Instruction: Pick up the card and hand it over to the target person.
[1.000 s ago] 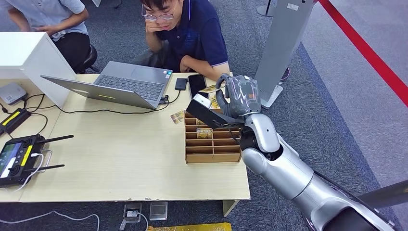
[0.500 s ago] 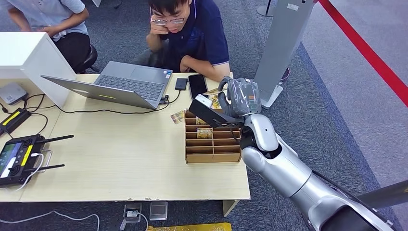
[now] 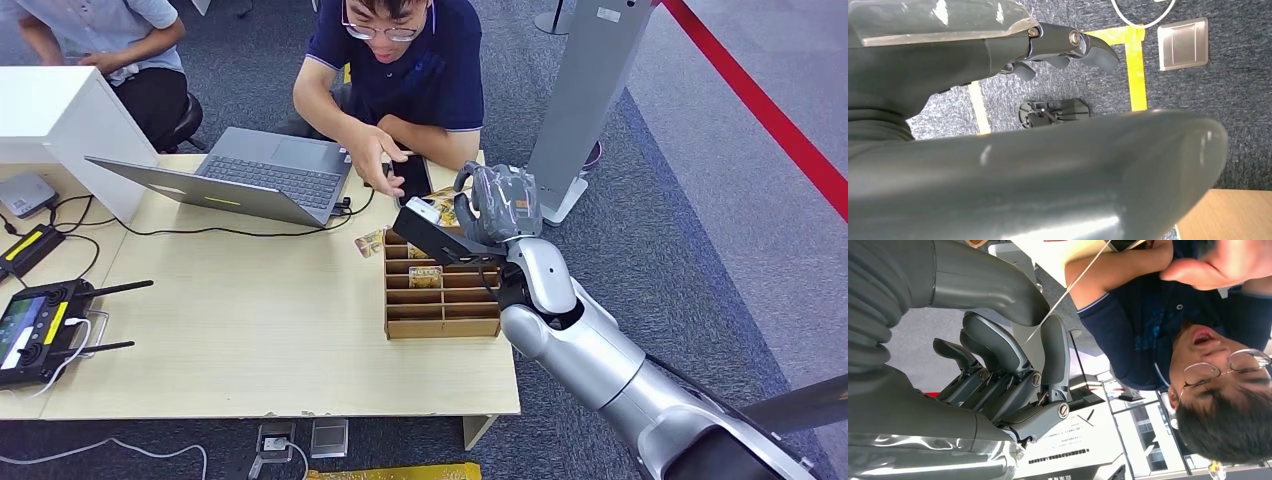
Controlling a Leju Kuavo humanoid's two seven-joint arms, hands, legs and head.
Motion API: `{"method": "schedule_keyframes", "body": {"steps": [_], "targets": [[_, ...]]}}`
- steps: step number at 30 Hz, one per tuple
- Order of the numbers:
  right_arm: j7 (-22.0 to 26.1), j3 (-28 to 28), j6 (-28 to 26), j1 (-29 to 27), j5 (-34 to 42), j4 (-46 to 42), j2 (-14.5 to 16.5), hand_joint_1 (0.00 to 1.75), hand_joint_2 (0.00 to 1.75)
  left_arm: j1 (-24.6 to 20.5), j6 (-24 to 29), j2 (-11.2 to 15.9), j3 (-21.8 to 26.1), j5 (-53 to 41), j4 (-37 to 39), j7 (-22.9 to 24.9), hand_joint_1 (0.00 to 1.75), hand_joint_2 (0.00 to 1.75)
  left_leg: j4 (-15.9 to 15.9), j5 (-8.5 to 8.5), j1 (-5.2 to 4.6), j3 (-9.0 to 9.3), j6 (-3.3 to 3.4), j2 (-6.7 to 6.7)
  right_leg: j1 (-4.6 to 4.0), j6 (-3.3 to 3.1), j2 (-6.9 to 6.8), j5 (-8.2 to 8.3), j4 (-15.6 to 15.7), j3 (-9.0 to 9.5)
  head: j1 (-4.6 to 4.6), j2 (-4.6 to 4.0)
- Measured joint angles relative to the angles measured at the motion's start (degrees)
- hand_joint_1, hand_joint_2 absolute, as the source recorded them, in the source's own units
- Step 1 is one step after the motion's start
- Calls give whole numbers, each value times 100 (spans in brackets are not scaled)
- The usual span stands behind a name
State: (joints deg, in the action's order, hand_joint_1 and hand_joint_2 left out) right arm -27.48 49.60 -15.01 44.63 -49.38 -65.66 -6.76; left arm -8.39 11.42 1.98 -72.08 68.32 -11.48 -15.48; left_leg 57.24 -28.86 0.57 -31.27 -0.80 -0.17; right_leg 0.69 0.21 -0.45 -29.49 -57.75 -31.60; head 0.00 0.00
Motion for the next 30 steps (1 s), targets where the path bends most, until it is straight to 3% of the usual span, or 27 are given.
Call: {"method": "schedule_keyframes", "body": {"steps": [11,15,24,27,30], "targets": [[26,26,33,28,10,49,11,175,175,-4,-21,11,-24,-22,-6,-23,0,0,2,1,0,-2,1,0,0,0,0,1,-1,-2,0,0],[41,27,34,27,29,51,9,0,175,-13,-16,14,-84,-83,1,-12,0,0,2,0,0,-2,0,-2,0,0,-2,-1,-1,-1,0,0],[307,-133,-116,-281,517,-182,-30,0,175,38,39,11,38,31,0,-50,0,0,1,-1,1,-1,0,-6,-1,1,-7,-2,1,2,0,0],[674,-359,-209,-650,1195,-415,-87,0,175,85,48,13,81,72,-3,-87,0,0,-4,1,3,5,0,-13,-3,0,-13,-2,8,10,0,0],[1445,-712,-198,-1203,2578,-675,-174,0,175,152,51,23,120,114,-9,-132,0,0,-9,1,5,11,1,-22,-5,1,-22,-4,15,20,0,0]]}}
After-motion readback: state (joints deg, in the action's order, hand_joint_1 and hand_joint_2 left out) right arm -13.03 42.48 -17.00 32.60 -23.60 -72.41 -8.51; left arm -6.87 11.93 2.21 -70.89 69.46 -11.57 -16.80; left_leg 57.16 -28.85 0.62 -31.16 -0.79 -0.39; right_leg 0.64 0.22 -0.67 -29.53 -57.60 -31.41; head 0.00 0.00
